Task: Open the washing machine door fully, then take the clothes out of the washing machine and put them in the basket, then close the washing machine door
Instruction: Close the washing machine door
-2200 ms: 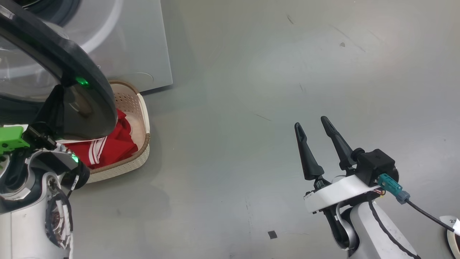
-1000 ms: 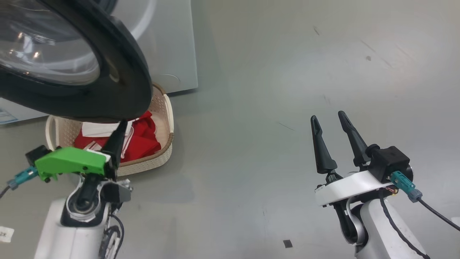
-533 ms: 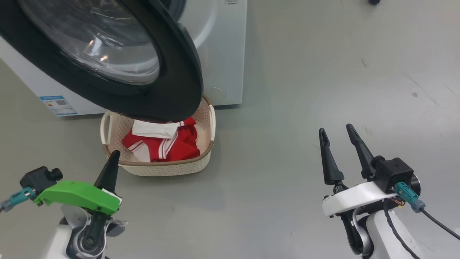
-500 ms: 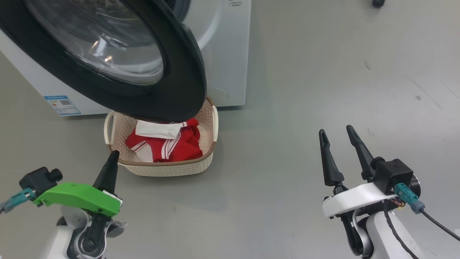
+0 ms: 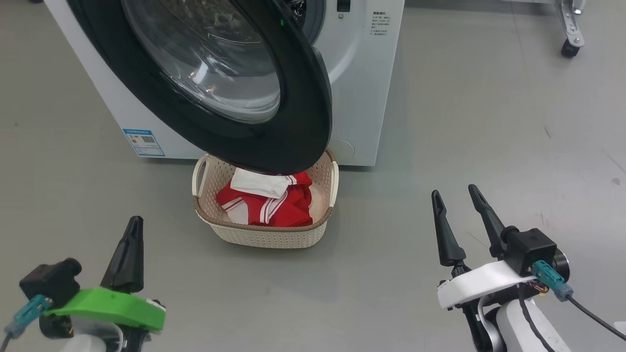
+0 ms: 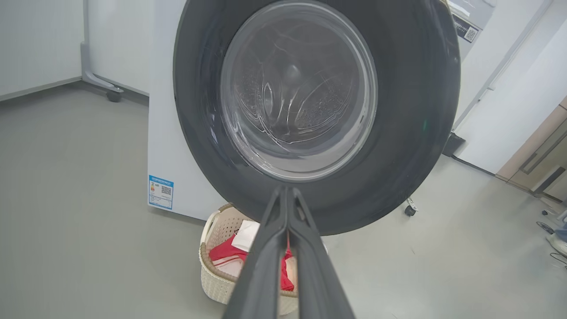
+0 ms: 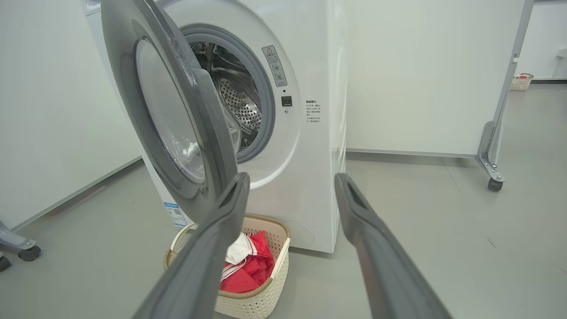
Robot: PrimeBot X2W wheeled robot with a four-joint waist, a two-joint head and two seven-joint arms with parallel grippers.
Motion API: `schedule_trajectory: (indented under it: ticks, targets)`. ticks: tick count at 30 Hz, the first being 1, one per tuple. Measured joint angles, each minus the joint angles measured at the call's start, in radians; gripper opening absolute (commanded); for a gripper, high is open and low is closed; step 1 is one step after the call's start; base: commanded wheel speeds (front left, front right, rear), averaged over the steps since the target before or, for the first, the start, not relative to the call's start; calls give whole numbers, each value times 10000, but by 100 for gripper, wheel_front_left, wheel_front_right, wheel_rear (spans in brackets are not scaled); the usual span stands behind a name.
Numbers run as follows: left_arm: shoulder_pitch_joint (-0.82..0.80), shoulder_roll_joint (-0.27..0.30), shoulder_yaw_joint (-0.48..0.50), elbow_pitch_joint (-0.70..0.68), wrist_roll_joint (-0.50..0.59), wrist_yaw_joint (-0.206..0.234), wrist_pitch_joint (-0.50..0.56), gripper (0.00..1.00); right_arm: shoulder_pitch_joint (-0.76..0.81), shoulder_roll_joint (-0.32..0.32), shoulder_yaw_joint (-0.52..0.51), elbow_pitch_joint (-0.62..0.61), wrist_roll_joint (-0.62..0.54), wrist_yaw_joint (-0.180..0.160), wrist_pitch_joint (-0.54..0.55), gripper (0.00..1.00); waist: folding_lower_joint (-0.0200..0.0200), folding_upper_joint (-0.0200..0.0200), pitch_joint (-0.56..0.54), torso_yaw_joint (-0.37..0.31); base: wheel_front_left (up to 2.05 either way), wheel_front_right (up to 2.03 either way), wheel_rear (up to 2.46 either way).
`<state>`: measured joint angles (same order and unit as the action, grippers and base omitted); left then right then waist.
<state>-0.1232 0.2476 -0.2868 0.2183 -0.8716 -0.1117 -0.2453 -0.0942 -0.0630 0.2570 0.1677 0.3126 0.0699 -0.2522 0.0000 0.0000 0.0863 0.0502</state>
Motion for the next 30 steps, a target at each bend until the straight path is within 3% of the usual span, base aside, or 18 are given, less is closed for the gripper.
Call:
schedule_trajectory:
  ticks: [10,18,19,20,21,30]
  targets:
    - [533,-94,334,-25,1519,696,-153,0,11,13,88,13,-33,79,0,100,0,0,-116,155,0,0,0]
    - [748,-516,846,-545,2242,882,-113,0,16,15,84,40,-58,81,0,100,0,0,-116,178,0,0,0]
    - [750,-560,894,-608,2311,890,-113,33,16,17,84,40,-58,81,0,100,0,0,-112,177,0,0,0]
    - [765,-598,934,-658,2362,890,-113,73,16,17,84,42,-59,81,0,100,0,0,-108,174,0,0,0]
    - [782,-644,957,-685,2420,890,-113,100,16,17,84,44,-59,81,0,100,0,0,-103,170,0,0,0]
    - [1071,-1026,1024,-817,2851,888,-113,100,16,25,77,63,-73,82,0,100,0,0,-55,96,0,0,0]
